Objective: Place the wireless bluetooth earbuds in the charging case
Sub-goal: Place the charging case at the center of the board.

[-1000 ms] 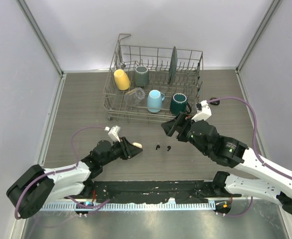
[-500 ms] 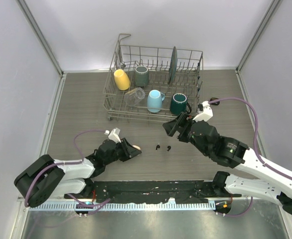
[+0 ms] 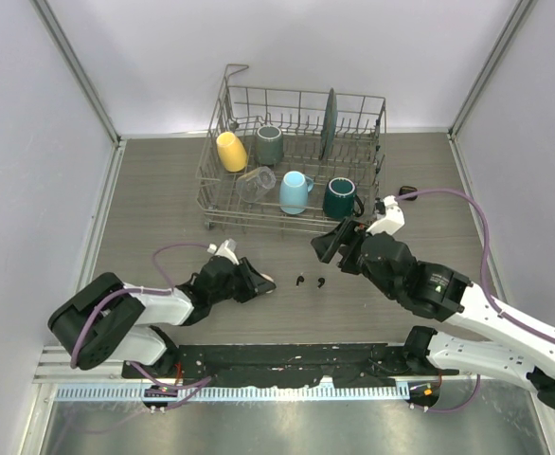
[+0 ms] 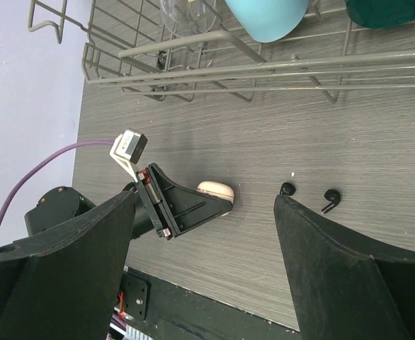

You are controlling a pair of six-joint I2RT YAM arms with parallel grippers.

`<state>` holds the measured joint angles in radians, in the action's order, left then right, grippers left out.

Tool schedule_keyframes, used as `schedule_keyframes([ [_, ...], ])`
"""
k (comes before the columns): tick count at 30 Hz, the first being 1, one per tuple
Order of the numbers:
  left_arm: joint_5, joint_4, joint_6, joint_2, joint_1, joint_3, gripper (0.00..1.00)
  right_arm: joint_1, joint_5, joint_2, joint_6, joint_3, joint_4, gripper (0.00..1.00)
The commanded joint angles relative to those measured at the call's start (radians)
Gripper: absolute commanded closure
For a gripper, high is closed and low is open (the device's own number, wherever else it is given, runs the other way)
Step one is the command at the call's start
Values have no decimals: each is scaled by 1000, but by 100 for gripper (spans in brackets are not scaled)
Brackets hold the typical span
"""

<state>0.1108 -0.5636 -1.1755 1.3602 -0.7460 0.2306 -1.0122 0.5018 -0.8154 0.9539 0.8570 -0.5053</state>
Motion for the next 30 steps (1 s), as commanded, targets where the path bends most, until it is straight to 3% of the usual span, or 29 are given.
schedule_keyframes([
  [1, 36, -15, -16, 30, 2, 12, 72, 4, 47, 33, 28, -6, -1, 16],
  [9, 17, 34, -21, -1, 5, 1, 58, 6, 52, 51, 37, -22, -4, 16],
  [18, -72, 237, 14, -124, 4, 9, 50, 6, 49, 50, 39, -29, -7, 16],
  [24, -170, 453, 37, -295, 4, 6, 49, 6, 53, 53, 43, -32, -13, 16],
  [30, -255, 632, 88, -580, 4, 3, 46, 6, 86, 58, 36, -23, -42, 16],
])
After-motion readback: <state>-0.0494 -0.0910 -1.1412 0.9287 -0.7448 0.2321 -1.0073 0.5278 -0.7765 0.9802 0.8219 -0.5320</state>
